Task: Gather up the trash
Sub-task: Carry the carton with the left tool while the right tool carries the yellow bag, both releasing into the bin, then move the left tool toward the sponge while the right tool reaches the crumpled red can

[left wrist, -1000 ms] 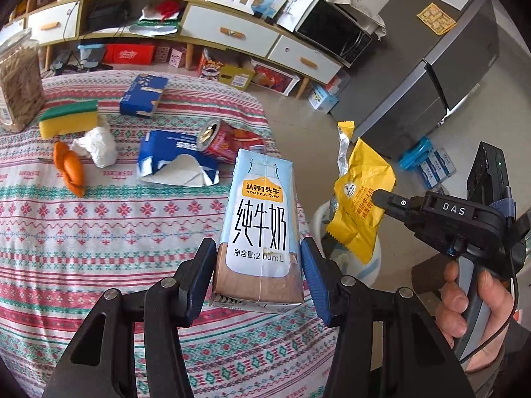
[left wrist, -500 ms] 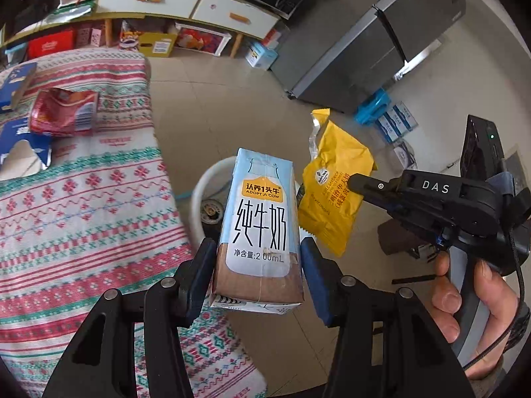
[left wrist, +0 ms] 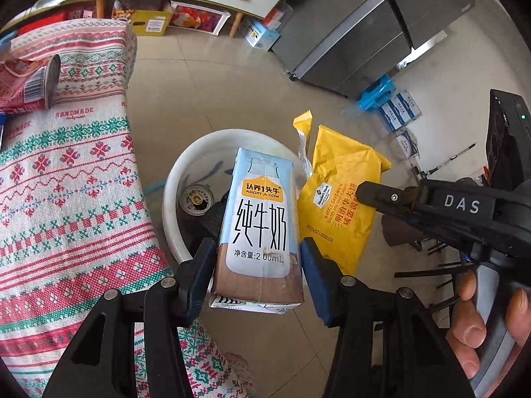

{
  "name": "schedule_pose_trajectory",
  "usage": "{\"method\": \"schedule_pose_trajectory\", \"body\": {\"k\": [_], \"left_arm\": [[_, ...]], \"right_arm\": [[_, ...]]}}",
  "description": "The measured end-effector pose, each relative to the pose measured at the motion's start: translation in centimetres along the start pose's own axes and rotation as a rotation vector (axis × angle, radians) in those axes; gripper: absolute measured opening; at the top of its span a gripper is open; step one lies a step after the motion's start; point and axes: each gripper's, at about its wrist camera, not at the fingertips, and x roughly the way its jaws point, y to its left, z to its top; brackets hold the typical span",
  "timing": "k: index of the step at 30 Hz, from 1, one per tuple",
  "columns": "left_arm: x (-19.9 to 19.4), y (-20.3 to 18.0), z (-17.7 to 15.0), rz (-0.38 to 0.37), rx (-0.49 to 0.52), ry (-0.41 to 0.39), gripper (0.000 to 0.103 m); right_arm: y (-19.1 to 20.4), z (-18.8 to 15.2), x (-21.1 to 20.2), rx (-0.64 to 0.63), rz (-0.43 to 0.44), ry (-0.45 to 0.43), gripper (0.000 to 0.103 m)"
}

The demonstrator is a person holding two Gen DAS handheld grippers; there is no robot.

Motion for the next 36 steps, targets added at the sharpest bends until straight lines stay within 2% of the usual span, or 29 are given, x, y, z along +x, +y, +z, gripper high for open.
{"method": "schedule_pose_trajectory", "body": {"k": [2, 4, 6, 15, 18, 19, 21, 30, 33, 36], "left_arm": [[-0.3, 0.2, 0.2, 0.0, 0.001, -0.006, 0.055], [-0.4, 0.2, 0.6, 0.003, 0.007, -0.01, 0.055], [-0.4, 0.0, 0.6, 0.001, 0.016, -0.01, 0.055], [1.5, -2.3, 0.4, -0.019, 0.072, 0.022, 0.056], [3.4, -3.3, 1.3, -0.051, 0.076, 0.068, 0.056], [4.1, -3.4, 1.6, -0.044, 0.079, 0.086, 0.057], [4.3, -2.9, 2.1, 0.029, 0.062, 0.091, 0.057], [-2.3, 1.4, 1.0, 0.069, 0.03, 0.015, 0.057], [-5.1, 3.7, 0.8, 0.109, 0.006, -0.003, 0.057], [-8.1, 6.5, 0.4, 0.167, -0.028, -0.02, 0.057]], "right_arm": [[0.1, 0.0, 0.0, -0.008, -0.032, 0.005, 0.019], [-0.1, 0.1, -0.5, 0.001, -0.007, -0.012, 0.033], [-0.3, 0.1, -0.9, 0.01, 0.008, -0.024, 0.038], [-1.6, 0.4, -2.4, 0.093, 0.048, -0.083, 0.04], [-1.9, 0.6, -2.7, 0.121, 0.049, -0.106, 0.04], [-1.9, 0.7, -2.6, 0.126, 0.046, -0.107, 0.042], [-2.0, 0.8, -2.4, 0.129, 0.048, -0.099, 0.042], [-0.9, 0.8, -2.4, 0.095, 0.081, -0.093, 0.043], [-0.1, 0.8, -2.2, 0.077, 0.105, -0.088, 0.043], [1.0, 0.7, -2.2, 0.045, 0.111, -0.087, 0.048]]}}
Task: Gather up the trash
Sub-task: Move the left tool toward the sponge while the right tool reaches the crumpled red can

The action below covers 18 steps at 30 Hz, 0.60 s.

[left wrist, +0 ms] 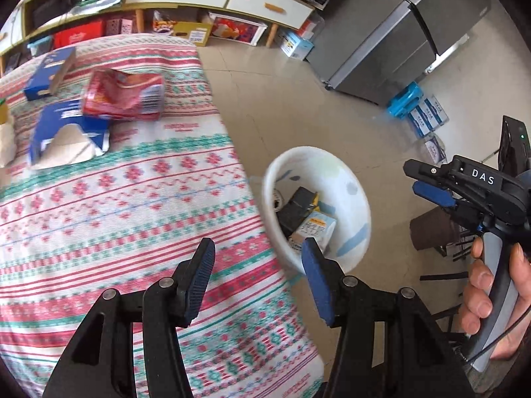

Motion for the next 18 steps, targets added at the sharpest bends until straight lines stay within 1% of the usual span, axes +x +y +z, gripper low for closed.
{"method": "schedule_pose_trajectory", "body": {"k": [2, 4, 7, 9, 12, 15, 18], "left_arm": [[-1.4, 2.5, -0.2, 0.034, -0.041, 0.002, 0.057], [-2.7, 5.3, -0.4, 0.05, -0.088, 0.005, 0.057], [-4.9, 9.6, -0.6, 0.115, -0.154, -0.024, 0.057], [-6.6, 12.7, -0.6, 0.127, -0.212, -0.04, 0.057], [-9.3, 17.0, -0.7, 0.166, -0.294, -0.078, 0.057], [-11.3, 20.9, -0.4, 0.197, -0.342, -0.102, 0.057], [-12.9, 24.0, -0.3, 0.196, -0.389, -0.119, 0.057]], "right_arm": [[1.0, -0.2, 0.0, -0.031, 0.009, 0.005, 0.052], [2.1, -0.4, 0.3, -0.055, 0.017, 0.015, 0.058], [3.7, -0.8, 0.9, -0.083, 0.028, 0.032, 0.059], [4.8, -1.0, 1.2, -0.104, 0.036, 0.041, 0.06], [6.6, -1.4, 1.8, -0.14, 0.062, 0.059, 0.062], [8.7, -2.1, 2.6, -0.187, 0.08, 0.081, 0.064], [10.8, -2.9, 3.7, -0.238, 0.096, 0.109, 0.064]]}}
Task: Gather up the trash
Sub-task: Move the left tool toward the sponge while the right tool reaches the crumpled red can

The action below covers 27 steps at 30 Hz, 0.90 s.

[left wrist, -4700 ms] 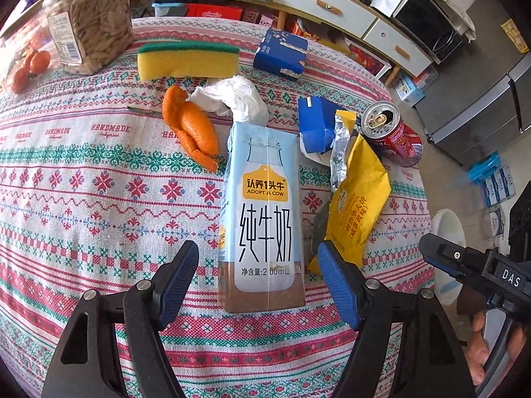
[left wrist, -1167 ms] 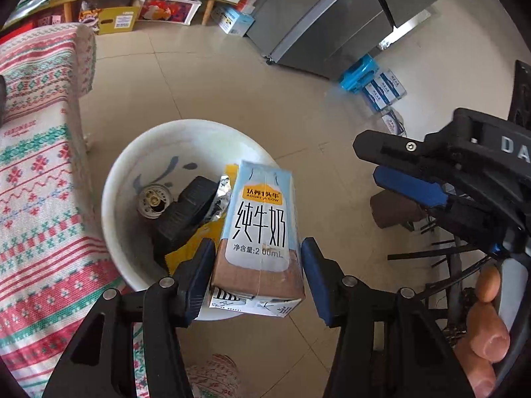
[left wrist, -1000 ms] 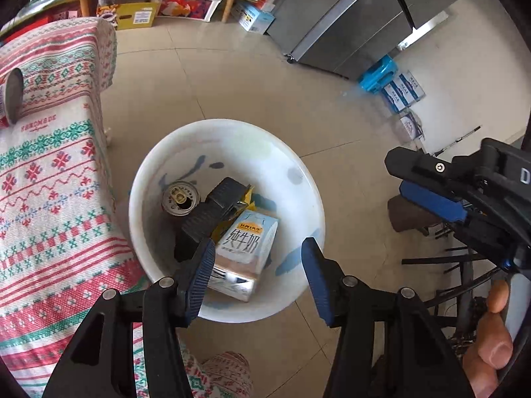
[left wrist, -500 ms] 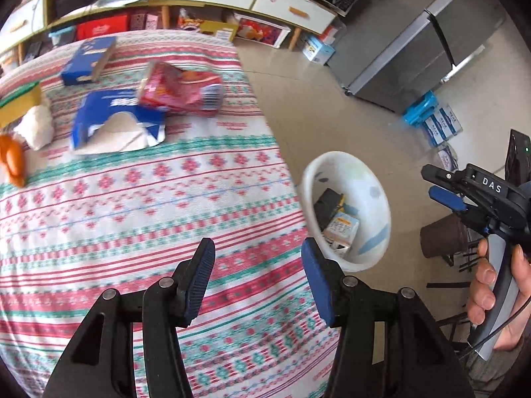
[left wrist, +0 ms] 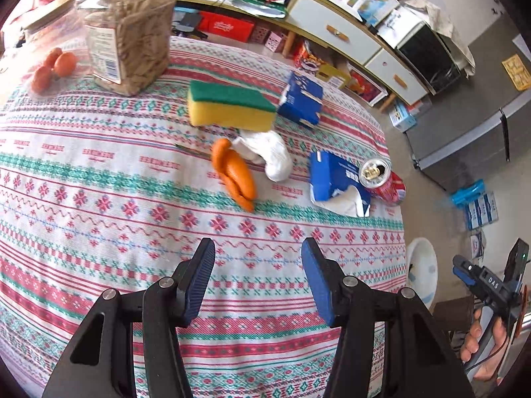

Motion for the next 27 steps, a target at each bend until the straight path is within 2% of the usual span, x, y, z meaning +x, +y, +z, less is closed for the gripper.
{"method": "schedule_pose_trajectory", "body": {"k": [5, 10, 13, 18, 22, 27], "left_arm": [[-0.3, 2.5, 2.9, -0.015, -0.062, 0.0, 0.057], [-0.5, 4.5, 5.6, -0.083, -0.166, -0.029, 0.066], [-0.4, 5.3, 7.0, -0.111, -0.211, -0.05, 0.068], [0.7, 5.7, 8.9, -0.141, -0.226, -0.064, 0.077], [2.6, 5.8, 9.8, -0.165, -0.252, -0.03, 0.077], [4.9, 5.7, 10.6, -0.153, -0.249, 0.0, 0.077]], "right_arm": [[3.0, 0.1, 2.2, -0.043, 0.063, 0.055, 0.069], [5.9, 0.8, 4.3, -0.055, 0.124, 0.084, 0.076], [7.9, 1.3, 5.2, -0.08, 0.126, 0.069, 0.076], [12.3, 1.5, 6.4, -0.238, 0.085, 0.028, 0.078], [12.7, 2.7, 8.1, -0.172, 0.14, 0.055, 0.079], [12.8, 4.6, 9.9, -0.102, 0.176, 0.065, 0.08]]}}
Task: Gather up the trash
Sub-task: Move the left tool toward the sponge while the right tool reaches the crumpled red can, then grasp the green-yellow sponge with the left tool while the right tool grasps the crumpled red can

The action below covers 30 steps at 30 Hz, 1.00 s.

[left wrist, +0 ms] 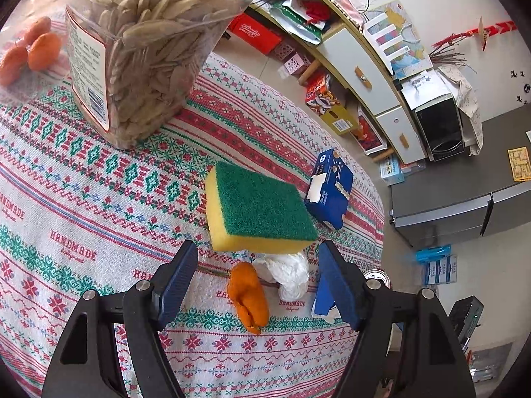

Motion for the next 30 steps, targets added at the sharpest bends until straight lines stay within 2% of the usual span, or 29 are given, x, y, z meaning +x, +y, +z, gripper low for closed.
{"method": "schedule_pose_trajectory", "body": {"k": [8, 11, 15, 18, 23, 24, 26, 27, 28, 30], "left_arm": [[1.9, 0.7, 1.2, -0.03, -0.029, 0.03, 0.077], [2.6, 0.8, 1.3, -0.015, -0.031, 0.039, 0.077], [3.5, 1.1, 1.6, -0.037, -0.051, 0.048, 0.077], [3.6, 1.0, 1.9, -0.051, -0.051, 0.039, 0.077], [4.1, 0.6, 2.3, -0.046, -0.034, 0.017, 0.074], [4.2, 0.4, 2.3, -0.037, -0.026, 0.009, 0.069], [4.1, 0.3, 2.1, -0.017, -0.006, -0.005, 0.056], [4.1, 0.3, 1.9, -0.013, -0.002, -0.011, 0.054], [4.0, 0.4, 1.9, -0.008, 0.001, -0.017, 0.053], [3.9, 0.5, 1.8, -0.002, 0.008, -0.028, 0.048]], "right_arm": [[0.8, 1.4, 1.8, 0.003, -0.039, 0.001, 0.084], [1.5, 1.7, 2.6, -0.042, -0.095, -0.004, 0.084], [1.6, 1.9, 4.0, -0.081, -0.126, 0.013, 0.085], [1.3, 2.0, 4.6, -0.083, -0.118, 0.018, 0.085], [0.4, 2.1, 5.2, -0.019, -0.063, 0.039, 0.085], [0.2, 2.1, 5.2, -0.003, -0.048, 0.046, 0.083], [-0.2, 2.1, 5.6, 0.036, 0.006, 0.08, 0.07], [-0.5, 2.0, 5.7, 0.06, 0.03, 0.096, 0.06], [-0.6, 1.9, 5.7, 0.077, 0.047, 0.102, 0.054], [-0.8, 1.8, 5.6, 0.088, 0.063, 0.113, 0.053]]}}
